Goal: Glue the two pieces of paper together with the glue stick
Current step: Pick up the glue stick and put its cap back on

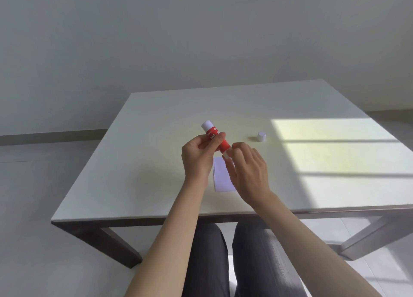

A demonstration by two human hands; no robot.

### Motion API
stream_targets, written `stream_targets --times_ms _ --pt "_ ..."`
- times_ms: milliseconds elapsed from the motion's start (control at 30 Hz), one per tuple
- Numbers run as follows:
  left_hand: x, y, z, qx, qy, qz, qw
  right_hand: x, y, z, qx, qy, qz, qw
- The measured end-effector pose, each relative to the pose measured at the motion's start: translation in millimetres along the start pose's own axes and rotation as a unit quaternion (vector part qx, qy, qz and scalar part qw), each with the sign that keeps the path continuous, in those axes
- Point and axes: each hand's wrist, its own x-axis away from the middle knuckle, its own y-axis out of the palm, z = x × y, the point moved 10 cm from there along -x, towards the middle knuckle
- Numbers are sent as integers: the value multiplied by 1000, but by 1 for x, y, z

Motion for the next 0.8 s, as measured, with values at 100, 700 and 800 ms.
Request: stream_targets --times_ms 100,700,800 --pt "-1 -7 -4 -33 -5 30 999 3 7 -6 4 -55 -18 998" --pt "3 -29 32 -373 181 33 909 17 69 142 -81 281 -252 922" --pt "5 -23 32 -379 187 25 906 6 58 108 -350 370 -183 840"
